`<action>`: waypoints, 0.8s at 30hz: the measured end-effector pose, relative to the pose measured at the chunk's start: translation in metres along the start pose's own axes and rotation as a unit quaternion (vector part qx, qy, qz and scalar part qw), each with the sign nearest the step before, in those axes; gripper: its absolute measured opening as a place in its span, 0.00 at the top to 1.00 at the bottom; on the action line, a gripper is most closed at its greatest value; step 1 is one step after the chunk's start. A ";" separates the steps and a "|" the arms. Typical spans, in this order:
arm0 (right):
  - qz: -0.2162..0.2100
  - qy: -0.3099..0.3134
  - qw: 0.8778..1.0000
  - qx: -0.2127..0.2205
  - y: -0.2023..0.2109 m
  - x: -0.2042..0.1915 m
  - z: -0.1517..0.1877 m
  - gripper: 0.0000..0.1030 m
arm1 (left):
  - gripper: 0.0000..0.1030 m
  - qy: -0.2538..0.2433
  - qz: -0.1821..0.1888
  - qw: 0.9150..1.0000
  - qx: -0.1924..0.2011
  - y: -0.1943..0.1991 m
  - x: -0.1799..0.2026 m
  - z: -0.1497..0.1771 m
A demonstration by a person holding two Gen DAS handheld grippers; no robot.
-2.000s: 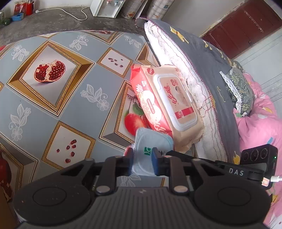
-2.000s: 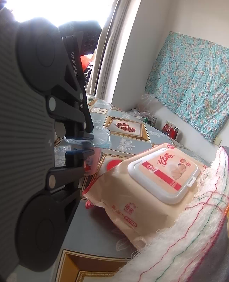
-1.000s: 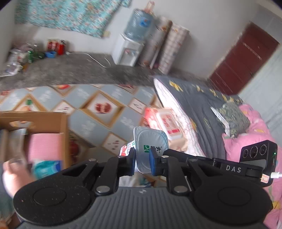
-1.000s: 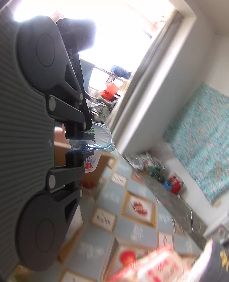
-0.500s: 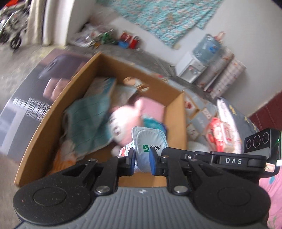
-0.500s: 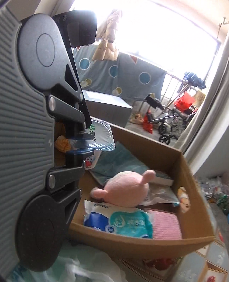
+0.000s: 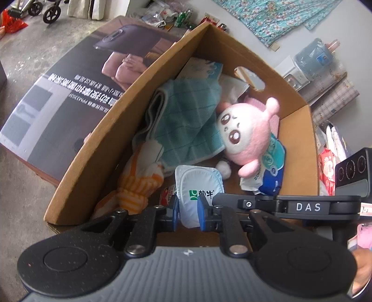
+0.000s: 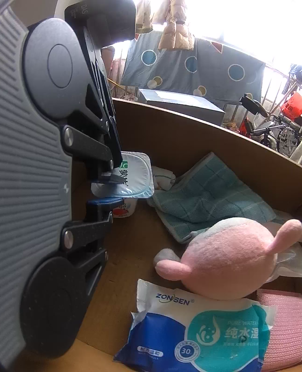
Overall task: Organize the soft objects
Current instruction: 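Lower the yogurt cup into the box and open the right gripper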
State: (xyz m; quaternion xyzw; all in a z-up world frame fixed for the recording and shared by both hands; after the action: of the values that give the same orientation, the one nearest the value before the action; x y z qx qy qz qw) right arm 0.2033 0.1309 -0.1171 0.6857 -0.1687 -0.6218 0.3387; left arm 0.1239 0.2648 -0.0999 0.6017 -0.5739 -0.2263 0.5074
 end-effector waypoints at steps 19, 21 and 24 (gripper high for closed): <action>0.003 0.042 0.999 0.017 0.009 -0.007 0.014 0.66 | 0.55 -0.042 -0.009 0.999 0.029 0.024 0.013 0.003; -0.002 0.052 0.998 0.042 0.023 -0.009 0.016 0.60 | 0.50 -0.052 -0.009 0.997 0.048 0.033 0.021 0.001; -0.018 0.064 0.993 0.093 0.052 -0.009 0.023 0.54 | 0.44 -0.067 0.002 0.994 0.082 0.047 0.038 0.000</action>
State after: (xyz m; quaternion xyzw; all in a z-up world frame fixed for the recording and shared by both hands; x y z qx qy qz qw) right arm 0.1896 0.0936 -0.0757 0.7558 -0.1910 -0.5640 0.2724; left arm 0.1109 0.2380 -0.0477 0.6239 -0.6241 -0.2172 0.4171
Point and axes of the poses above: each gripper's, at about its wrist camera, not at the fingertips, and y roughly against the way its jaws point, x to its right, z to its underside, the point moved 8 cm from there along -y, roughly the way its jaws point, and after that the axes turned 13 degrees about -y, right-handed, at the moved point
